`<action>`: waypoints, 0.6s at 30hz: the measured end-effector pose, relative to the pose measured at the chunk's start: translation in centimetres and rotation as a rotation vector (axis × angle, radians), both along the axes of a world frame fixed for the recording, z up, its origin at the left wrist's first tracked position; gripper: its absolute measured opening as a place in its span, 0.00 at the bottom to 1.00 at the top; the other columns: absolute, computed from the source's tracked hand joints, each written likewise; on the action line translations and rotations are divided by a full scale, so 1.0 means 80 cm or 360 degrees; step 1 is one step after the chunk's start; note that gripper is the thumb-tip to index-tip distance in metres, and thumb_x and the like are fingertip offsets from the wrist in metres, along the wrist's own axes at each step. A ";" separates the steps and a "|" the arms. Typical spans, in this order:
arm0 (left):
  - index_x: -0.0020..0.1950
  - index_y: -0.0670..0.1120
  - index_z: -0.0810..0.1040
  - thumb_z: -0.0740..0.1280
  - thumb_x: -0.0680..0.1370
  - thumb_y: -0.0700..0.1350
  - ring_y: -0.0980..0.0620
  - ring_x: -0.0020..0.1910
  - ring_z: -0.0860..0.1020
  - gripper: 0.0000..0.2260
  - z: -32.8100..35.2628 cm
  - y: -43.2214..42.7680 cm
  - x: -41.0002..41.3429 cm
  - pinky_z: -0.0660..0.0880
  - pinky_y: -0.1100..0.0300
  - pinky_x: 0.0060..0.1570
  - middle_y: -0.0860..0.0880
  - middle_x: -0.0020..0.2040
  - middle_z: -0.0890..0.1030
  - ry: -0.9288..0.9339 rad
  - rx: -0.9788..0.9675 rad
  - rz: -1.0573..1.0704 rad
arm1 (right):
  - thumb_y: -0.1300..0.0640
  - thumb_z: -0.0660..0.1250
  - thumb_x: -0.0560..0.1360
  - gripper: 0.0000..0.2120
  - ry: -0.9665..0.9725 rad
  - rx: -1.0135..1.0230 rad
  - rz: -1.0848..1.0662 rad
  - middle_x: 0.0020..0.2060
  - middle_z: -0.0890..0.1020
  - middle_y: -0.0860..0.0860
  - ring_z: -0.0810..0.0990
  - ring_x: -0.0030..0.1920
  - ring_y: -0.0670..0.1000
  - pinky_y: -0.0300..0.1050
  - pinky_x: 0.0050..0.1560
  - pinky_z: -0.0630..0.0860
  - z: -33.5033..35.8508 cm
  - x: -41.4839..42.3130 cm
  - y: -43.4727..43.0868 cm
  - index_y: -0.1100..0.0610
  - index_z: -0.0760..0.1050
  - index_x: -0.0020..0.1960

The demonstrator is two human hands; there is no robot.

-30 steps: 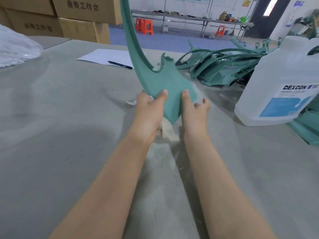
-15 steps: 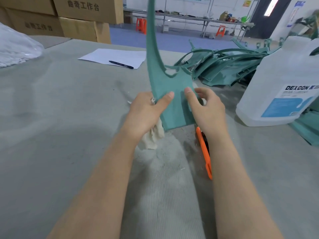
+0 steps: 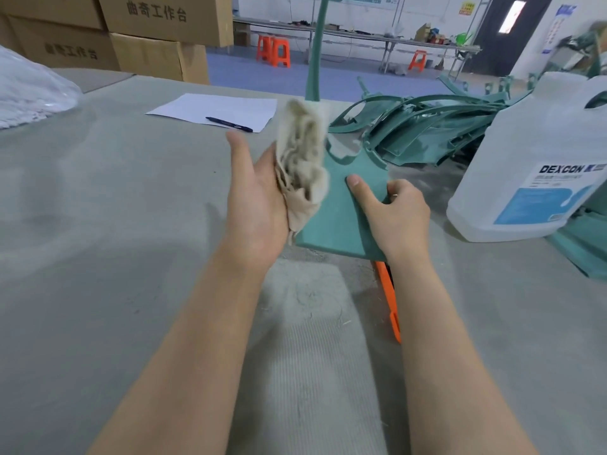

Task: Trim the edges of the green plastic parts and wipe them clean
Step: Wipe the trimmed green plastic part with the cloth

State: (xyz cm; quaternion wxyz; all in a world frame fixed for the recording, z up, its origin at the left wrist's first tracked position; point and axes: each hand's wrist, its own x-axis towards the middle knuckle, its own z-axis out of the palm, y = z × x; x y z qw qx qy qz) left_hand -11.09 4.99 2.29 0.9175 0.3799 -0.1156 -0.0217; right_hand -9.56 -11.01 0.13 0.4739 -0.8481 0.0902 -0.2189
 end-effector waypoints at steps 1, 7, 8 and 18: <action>0.58 0.46 0.77 0.42 0.82 0.61 0.54 0.45 0.83 0.29 -0.003 -0.003 0.001 0.78 0.61 0.42 0.50 0.46 0.84 -0.0060 0.0078 -0.0023 | 0.34 0.69 0.70 0.22 0.0010 -0.0007 -0.0014 0.35 0.76 0.44 0.74 0.36 0.44 0.45 0.34 0.68 0.000 0.000 -0.001 0.53 0.70 0.39; 0.76 0.49 0.61 0.63 0.81 0.45 0.54 0.60 0.74 0.23 -0.020 -0.020 0.003 0.67 0.79 0.51 0.53 0.64 0.74 -0.0302 0.1589 0.0598 | 0.34 0.69 0.70 0.23 0.0048 -0.0050 -0.0058 0.33 0.73 0.45 0.71 0.33 0.45 0.44 0.31 0.64 -0.001 0.000 -0.005 0.53 0.67 0.36; 0.72 0.46 0.66 0.63 0.80 0.44 0.53 0.57 0.76 0.20 -0.024 -0.022 0.005 0.67 0.79 0.44 0.53 0.58 0.76 -0.0305 0.1641 0.0670 | 0.34 0.69 0.70 0.23 0.0049 -0.0047 -0.0054 0.33 0.74 0.45 0.71 0.33 0.45 0.44 0.31 0.64 -0.001 0.000 -0.006 0.53 0.67 0.36; 0.35 0.46 0.73 0.55 0.83 0.53 0.49 0.33 0.75 0.20 -0.013 -0.006 0.002 0.69 0.59 0.35 0.48 0.31 0.75 0.0216 0.1078 0.1134 | 0.36 0.70 0.71 0.25 -0.0170 -0.0108 0.0211 0.24 0.69 0.43 0.68 0.26 0.41 0.36 0.26 0.62 0.005 -0.012 0.018 0.52 0.63 0.31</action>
